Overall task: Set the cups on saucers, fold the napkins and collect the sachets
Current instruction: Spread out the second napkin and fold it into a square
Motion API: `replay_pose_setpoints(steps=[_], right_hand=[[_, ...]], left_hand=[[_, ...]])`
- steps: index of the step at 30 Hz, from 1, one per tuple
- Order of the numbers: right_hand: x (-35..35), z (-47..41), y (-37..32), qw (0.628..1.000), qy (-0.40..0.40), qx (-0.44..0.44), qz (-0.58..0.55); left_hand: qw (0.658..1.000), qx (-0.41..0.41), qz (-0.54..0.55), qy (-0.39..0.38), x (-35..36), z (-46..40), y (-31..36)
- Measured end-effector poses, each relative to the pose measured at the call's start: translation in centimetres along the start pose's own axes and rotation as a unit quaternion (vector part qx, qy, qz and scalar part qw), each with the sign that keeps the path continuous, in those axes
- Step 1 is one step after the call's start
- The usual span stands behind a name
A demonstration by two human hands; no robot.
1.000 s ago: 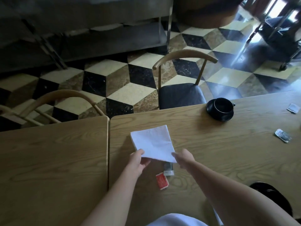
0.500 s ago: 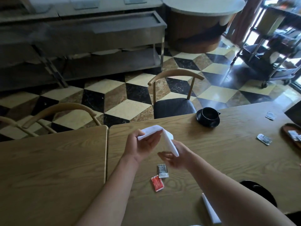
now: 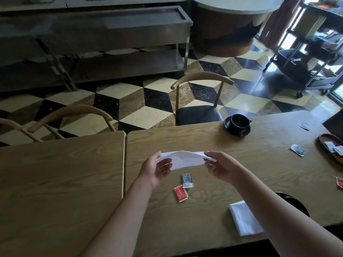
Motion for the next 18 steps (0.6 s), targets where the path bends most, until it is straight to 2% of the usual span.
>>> replay_pose_setpoints(steps=[4, 7, 13, 18], right_hand=[[-1.9, -0.4, 1.5, 0.998, 0.057, 0.009, 0.010], [-2.1, -0.5, 1.6, 0.997, 0.063, -0.013, 0.040], [-0.6, 0.0, -0.2, 0.996, 0.002, -0.067, 0.052], [-1.6, 1.0, 1.2, 0.993, -0.028, -0.115, 0.009]], left_hand=[[0.994, -0.017, -0.097, 0.044, -2.1, 0.3, -1.8], [0.988, 0.006, -0.147, 0.049, -2.5, 0.4, -2.0], [0.984, 0.068, -0.162, 0.009, -1.5, 1.0, 0.3], [0.982, 0.136, -0.112, -0.075, -2.7, 1.8, -1.1]])
Point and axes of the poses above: each hand's wrist, its own z-axis away from the middle knuckle, its own x-axis out of the palm, y = z × x, the point moved 3 cm from there along -z, towards the middle knuckle, and after that the axes turned 2 degrees about x, right-handed, at the moved point
